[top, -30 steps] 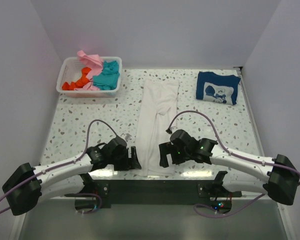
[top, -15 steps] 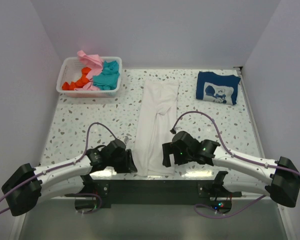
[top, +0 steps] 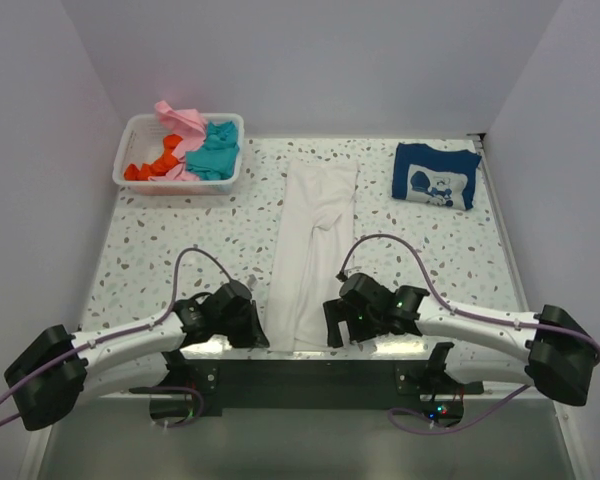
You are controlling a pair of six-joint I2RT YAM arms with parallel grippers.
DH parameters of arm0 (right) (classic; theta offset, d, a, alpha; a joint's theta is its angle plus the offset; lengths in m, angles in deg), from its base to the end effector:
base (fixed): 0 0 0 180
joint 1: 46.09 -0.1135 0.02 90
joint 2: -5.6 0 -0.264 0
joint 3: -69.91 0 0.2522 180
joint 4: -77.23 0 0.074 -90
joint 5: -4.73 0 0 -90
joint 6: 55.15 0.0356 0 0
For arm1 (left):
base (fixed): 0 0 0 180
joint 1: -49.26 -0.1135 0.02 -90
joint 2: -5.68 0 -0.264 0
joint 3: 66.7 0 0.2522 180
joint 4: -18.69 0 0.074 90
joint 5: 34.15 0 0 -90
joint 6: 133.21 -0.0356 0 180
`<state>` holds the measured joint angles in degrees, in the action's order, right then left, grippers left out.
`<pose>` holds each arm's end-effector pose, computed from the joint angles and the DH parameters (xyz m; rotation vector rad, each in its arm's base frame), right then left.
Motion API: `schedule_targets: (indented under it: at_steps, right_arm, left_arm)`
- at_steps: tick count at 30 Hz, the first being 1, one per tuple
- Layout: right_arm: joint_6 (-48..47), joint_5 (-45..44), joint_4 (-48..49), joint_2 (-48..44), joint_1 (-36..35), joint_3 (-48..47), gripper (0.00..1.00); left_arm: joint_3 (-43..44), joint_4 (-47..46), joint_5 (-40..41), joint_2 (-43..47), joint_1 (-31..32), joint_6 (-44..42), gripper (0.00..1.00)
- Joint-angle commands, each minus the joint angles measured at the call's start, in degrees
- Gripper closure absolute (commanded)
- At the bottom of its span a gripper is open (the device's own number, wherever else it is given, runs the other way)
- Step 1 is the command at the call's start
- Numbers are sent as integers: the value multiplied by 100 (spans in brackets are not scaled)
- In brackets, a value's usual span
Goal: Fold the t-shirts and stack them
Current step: Fold the tshirt
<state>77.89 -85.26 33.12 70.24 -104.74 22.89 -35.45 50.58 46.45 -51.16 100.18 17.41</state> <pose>0.1036 0.1701 0.1792 -0.3775 2.7538 0.5429 0.0974 -0.1292 0.1336 -0.1724 2.8372 -0.8167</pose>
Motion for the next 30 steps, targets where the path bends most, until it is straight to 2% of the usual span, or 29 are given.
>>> schedule_targets:
  at_steps: [1,2,5,6,11,21,26,30]
  right_arm:
    - [440,17,178,31,-278,91,1]
    - [572,-114,135,66,-426,109,1]
    - [1335,-1009,-295,66,-769,91,11]
    - [1451,-1151,-340,57,-840,74,11]
    - [1900,-1600,-515,110,-1104,-40,29]
    - [2024,-1715,-95,435,-1166,-146,37]
    - [1980,-1627,-59,532,-1166,-199,46]
    - [1979,-1452,11,541,-1166,-94,58]
  left_arm:
    - [-291,288,45,-38,41,81,97]
    - [-299,296,44,-29,41,82,97]
    - [-256,393,62,-12,41,90,99]
    - [-256,393,79,-3,41,90,99]
    - [-264,375,53,-3,50,117,100]
    - [-291,384,71,32,50,161,100]
    - [-326,305,36,24,41,187,100]
    - [-379,235,-8,15,50,205,100]
